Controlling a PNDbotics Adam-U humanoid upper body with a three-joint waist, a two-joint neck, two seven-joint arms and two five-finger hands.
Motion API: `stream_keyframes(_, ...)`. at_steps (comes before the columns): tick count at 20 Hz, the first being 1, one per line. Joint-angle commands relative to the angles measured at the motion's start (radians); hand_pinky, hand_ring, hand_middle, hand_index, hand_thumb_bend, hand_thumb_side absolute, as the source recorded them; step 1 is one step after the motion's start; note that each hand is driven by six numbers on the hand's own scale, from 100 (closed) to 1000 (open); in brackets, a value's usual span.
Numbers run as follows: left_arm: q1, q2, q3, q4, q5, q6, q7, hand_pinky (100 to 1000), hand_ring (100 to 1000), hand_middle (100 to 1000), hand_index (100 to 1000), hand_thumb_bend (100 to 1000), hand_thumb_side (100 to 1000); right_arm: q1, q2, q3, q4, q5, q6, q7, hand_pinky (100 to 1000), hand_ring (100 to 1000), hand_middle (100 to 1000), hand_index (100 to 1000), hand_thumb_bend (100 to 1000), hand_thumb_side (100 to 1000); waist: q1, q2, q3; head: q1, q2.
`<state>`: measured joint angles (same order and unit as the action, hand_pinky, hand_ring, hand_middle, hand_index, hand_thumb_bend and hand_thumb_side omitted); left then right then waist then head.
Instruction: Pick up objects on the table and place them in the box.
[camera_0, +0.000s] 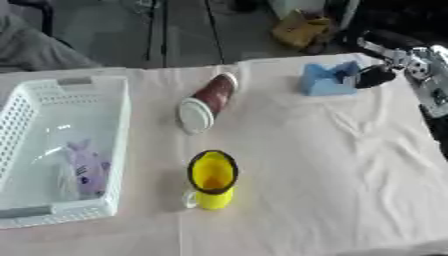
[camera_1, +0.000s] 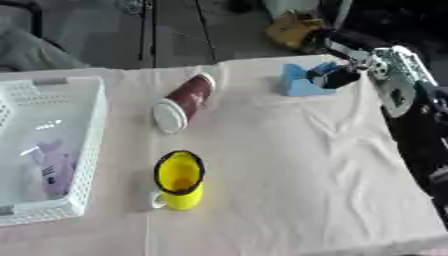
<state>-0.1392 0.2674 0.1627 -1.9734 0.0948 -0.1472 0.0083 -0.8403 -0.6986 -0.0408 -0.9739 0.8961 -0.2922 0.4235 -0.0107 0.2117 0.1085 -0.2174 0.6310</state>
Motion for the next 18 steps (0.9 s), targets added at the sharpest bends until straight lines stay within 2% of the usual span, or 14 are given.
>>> stream_keyframes(1,-0.006,0.032,0.001,-0.016,-0.006,0.000,-0.004,302,784,785,795,301,882,-0.048,-0.014,-0.023,0.059,0.079,-0.008,0.000,1000,1000,1000,974,360,100,-0.004,-0.011,0.005,-0.007,-0.012)
stream_keyframes(5,-0.008,0.035,0.000,-0.016,-0.007,0.000,-0.006,301,784,785,795,301,885,-0.076,-0.007,-0.040,0.127,0.138,-0.005,-0.018,1000,1000,1000,977,368,100,-0.012,-0.005,0.016,-0.014,-0.021)
stream_keyframes(10,-0.008,0.043,-0.001,-0.017,-0.009,0.000,-0.010,298,783,785,795,299,890,-0.098,-0.035,-0.068,0.212,0.187,0.038,-0.009,1000,1000,1000,978,370,100,-0.028,0.008,0.036,-0.027,-0.035)
stream_keyframes(18,-0.005,0.044,-0.001,-0.018,-0.013,0.001,-0.012,293,783,785,795,296,897,-0.100,-0.068,-0.103,0.261,0.234,0.104,-0.069,1000,1000,1000,974,374,100,-0.034,0.024,0.040,-0.032,-0.051)
